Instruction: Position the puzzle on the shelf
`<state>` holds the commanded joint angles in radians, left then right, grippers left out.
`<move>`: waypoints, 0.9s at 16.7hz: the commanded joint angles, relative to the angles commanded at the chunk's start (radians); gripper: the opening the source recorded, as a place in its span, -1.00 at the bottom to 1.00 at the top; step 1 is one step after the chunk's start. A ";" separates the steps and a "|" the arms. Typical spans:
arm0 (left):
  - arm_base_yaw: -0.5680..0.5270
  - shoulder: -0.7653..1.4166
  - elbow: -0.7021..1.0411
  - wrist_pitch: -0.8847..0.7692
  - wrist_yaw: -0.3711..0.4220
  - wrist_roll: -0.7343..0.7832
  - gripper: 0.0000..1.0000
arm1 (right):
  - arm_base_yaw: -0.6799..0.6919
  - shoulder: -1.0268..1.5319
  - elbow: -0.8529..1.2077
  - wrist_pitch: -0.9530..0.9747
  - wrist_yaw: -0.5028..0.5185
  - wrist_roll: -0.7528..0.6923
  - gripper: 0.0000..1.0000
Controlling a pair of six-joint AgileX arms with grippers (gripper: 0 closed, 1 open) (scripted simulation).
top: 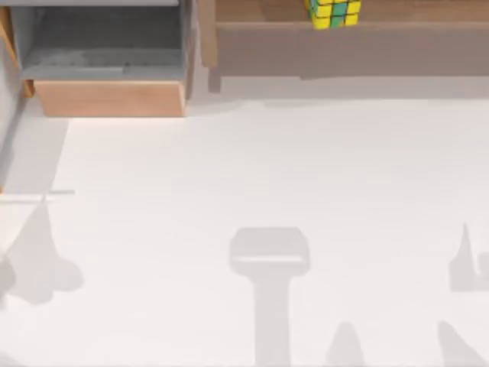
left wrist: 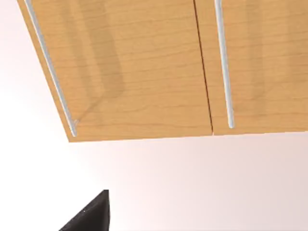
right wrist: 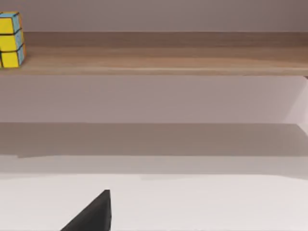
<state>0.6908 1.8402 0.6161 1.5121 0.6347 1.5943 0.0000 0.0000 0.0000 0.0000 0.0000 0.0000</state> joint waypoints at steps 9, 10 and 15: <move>0.028 0.151 -0.179 0.028 0.127 -0.003 1.00 | 0.000 0.000 0.000 0.000 0.000 0.000 1.00; 0.028 0.151 -0.179 0.028 0.127 -0.003 1.00 | 0.000 0.000 0.000 0.000 0.000 0.000 1.00; -0.010 0.171 -0.128 -0.002 0.089 -0.004 1.00 | 0.000 0.000 0.000 0.000 0.000 0.000 1.00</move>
<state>0.6804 2.0109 0.4881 1.5105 0.7232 1.5900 0.0000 0.0000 0.0000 0.0000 0.0000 0.0000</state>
